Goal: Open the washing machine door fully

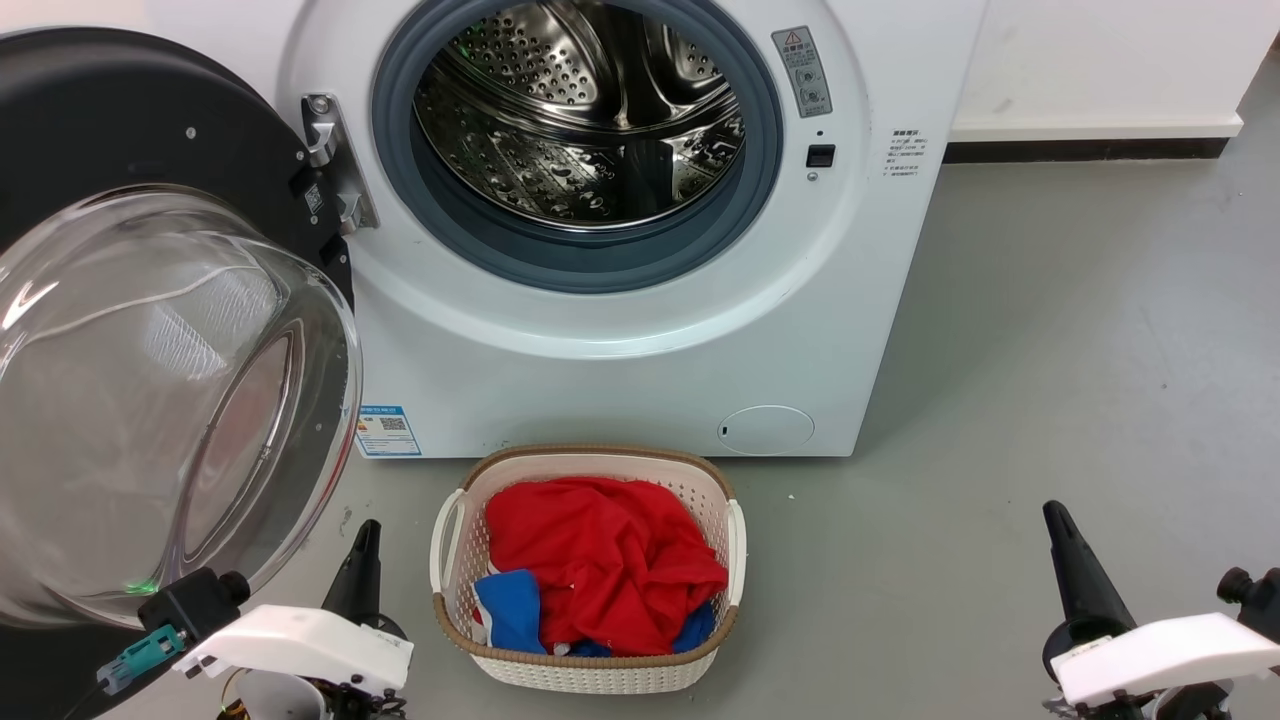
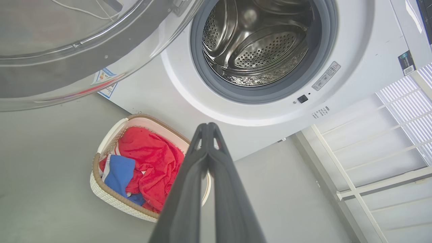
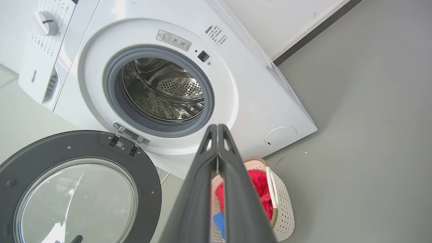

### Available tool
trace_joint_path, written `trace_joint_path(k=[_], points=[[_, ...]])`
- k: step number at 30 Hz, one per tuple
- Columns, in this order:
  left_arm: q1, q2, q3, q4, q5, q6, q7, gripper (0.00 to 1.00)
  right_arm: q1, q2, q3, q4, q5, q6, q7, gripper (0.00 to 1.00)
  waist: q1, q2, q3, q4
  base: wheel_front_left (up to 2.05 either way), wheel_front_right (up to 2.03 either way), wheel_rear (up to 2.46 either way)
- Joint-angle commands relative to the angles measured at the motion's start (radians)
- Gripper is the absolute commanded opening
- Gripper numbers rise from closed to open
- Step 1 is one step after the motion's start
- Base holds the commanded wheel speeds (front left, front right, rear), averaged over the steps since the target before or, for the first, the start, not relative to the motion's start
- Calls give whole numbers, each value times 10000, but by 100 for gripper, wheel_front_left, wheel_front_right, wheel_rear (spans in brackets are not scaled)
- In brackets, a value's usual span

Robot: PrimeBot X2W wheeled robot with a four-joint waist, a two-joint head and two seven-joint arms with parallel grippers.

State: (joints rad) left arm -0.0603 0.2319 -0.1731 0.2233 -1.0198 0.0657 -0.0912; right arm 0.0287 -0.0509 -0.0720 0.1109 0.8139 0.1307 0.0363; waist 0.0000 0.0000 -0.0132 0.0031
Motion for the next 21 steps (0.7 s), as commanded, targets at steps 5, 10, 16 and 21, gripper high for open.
trace_joint_path(k=[5,10,16,21], points=[[-291,-151,369,-60,-684,-256,201,0,-365,-53,-54,60,922,1,73,0,0,0,12,-2,0,0,0],[-313,-294,579,-41,-1159,-408,355,0,-455,-55,-82,176,1548,1,135,0,0,0,21,-4,0,0,0],[-342,-444,824,-15,-1695,-581,528,0,-578,-55,-114,299,2258,1,198,0,0,0,33,-6,0,0,0],[-365,-575,1014,6,-2114,-715,673,0,-655,-55,-139,399,2820,1,252,0,0,0,43,-8,0,0,0]])
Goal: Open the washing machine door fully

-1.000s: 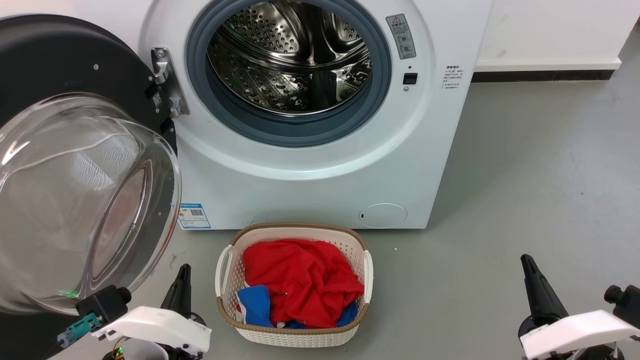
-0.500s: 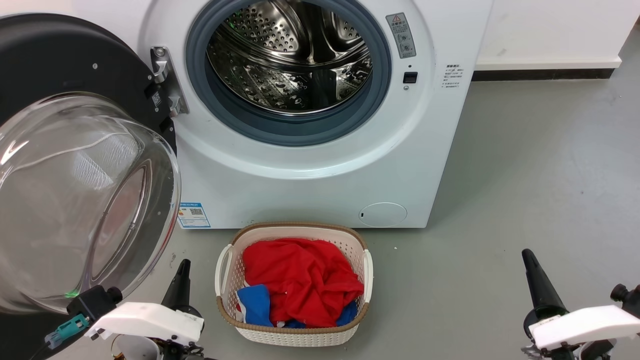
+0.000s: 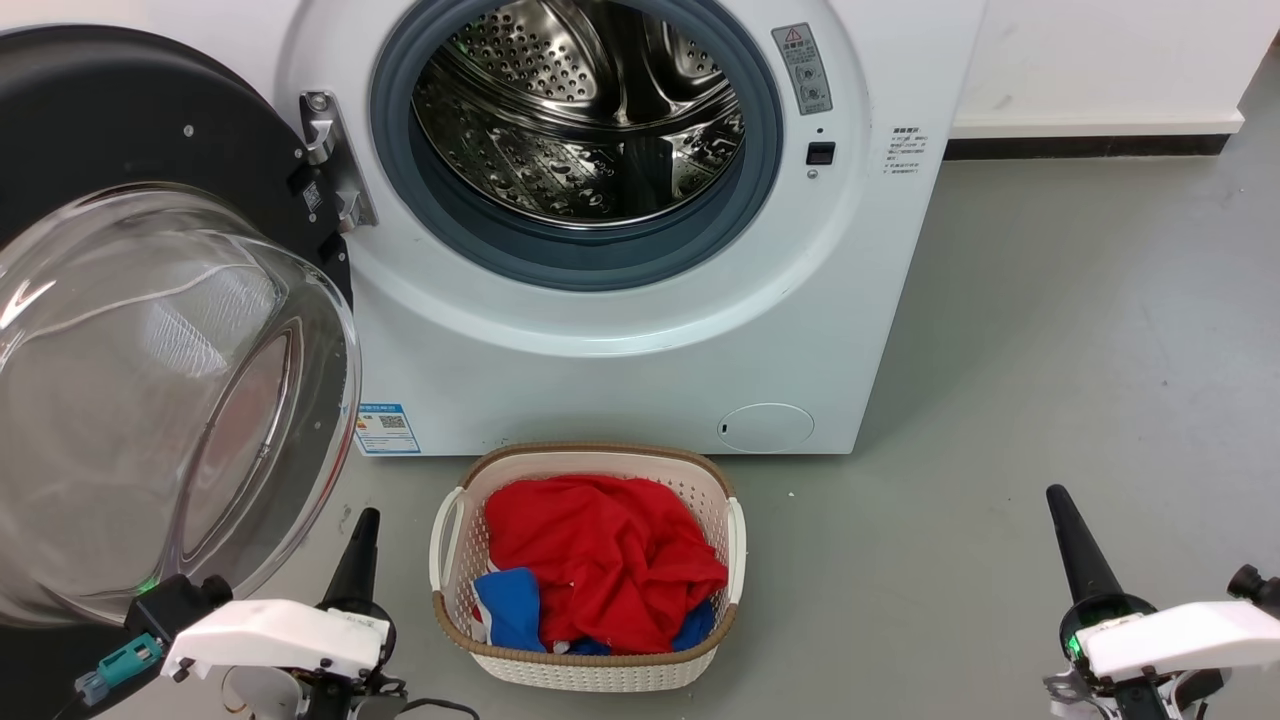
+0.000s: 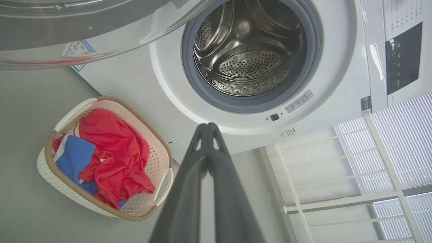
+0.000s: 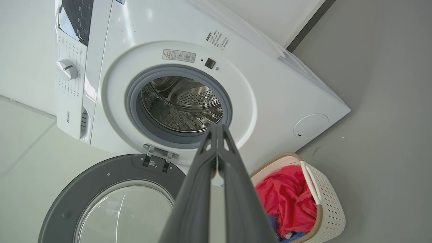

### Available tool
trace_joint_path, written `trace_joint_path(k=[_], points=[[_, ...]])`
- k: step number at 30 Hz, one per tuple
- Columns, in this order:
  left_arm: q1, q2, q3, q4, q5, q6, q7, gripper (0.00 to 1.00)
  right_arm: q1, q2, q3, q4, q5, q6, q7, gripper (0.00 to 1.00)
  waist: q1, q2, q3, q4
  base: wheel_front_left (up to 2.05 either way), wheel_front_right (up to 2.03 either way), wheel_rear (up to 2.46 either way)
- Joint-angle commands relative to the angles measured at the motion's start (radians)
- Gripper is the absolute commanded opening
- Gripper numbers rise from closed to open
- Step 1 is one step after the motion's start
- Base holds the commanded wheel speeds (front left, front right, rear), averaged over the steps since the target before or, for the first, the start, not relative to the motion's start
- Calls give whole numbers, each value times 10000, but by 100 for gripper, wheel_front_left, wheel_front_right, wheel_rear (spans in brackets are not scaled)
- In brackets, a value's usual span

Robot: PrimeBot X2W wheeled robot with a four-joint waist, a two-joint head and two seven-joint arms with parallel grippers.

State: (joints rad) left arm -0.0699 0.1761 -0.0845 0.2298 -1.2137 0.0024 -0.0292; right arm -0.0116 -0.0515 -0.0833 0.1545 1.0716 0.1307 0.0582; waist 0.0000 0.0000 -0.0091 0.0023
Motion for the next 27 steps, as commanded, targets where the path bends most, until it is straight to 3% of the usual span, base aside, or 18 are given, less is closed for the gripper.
trace_joint_path(k=[1,27], points=[[-271,-42,165,-54,-260,-111,85,0,-269,-49,-32,-14,356,1,42,0,0,0,4,-1,0,0,0],[-351,-595,1009,46,-2092,-720,698,0,-660,-42,-148,432,2799,1,275,0,0,0,53,-10,0,0,0]])
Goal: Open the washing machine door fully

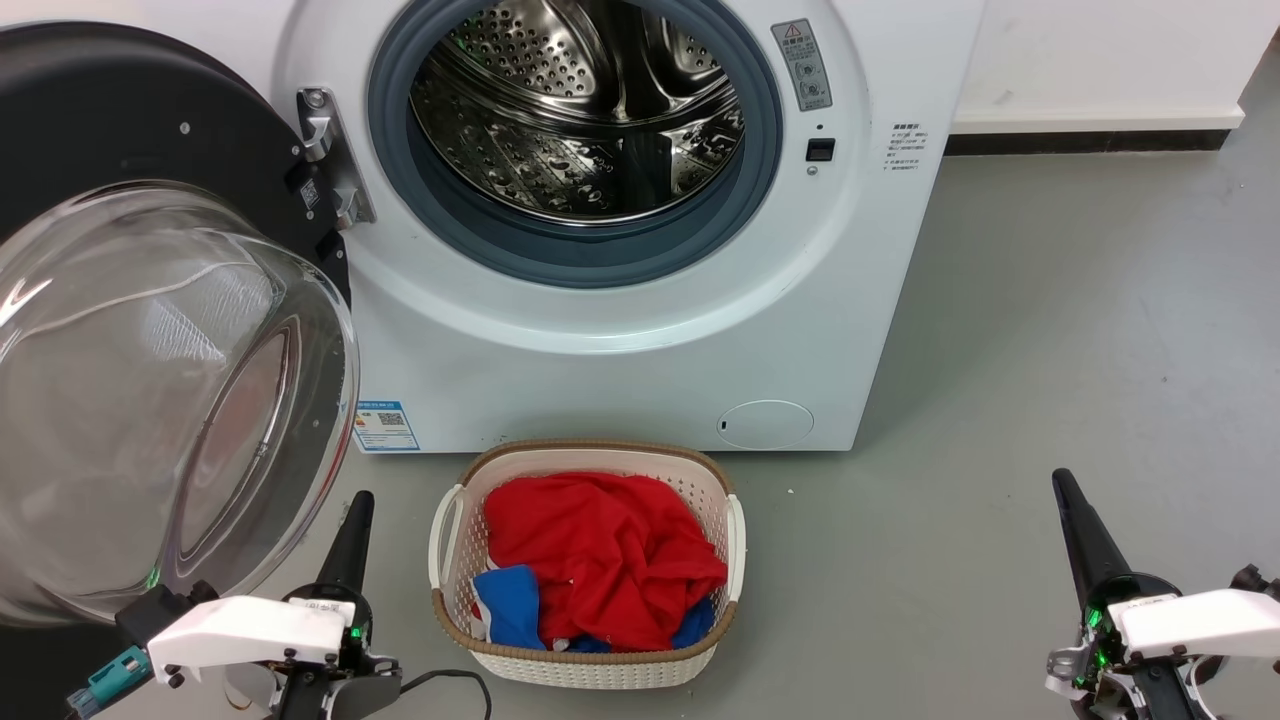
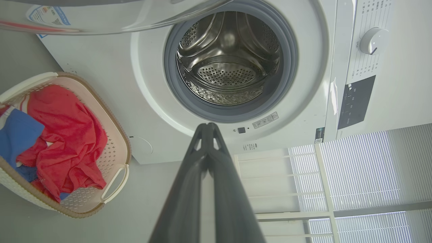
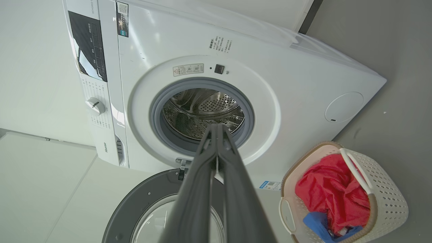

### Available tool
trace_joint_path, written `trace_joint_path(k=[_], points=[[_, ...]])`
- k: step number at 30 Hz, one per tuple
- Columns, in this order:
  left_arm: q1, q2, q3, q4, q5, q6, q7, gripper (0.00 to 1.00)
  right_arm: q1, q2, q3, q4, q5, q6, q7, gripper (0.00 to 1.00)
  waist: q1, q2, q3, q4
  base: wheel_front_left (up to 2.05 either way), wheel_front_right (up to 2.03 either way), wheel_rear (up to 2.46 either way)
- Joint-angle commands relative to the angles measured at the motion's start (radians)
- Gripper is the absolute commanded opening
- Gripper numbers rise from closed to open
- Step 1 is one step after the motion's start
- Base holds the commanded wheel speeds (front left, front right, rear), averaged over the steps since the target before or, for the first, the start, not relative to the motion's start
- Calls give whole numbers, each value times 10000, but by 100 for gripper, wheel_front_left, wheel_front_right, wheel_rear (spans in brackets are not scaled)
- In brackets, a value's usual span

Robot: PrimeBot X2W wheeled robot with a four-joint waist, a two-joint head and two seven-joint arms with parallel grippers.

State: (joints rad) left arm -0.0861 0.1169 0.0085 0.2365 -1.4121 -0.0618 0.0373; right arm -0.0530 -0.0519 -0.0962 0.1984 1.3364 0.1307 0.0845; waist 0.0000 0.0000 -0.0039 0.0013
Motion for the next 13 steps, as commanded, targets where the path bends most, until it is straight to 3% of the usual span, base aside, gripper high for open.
trace_joint_path(k=[1,13], points=[[-194,-24,109,-19,-180,-107,55,0,-258,-38,-25,8,238,2,24,0,0,0,3,0,0,0,0],[-239,-308,544,37,-1087,-393,381,0,-448,-32,-85,233,1470,1,143,0,0,0,32,-6,0,0,0]])
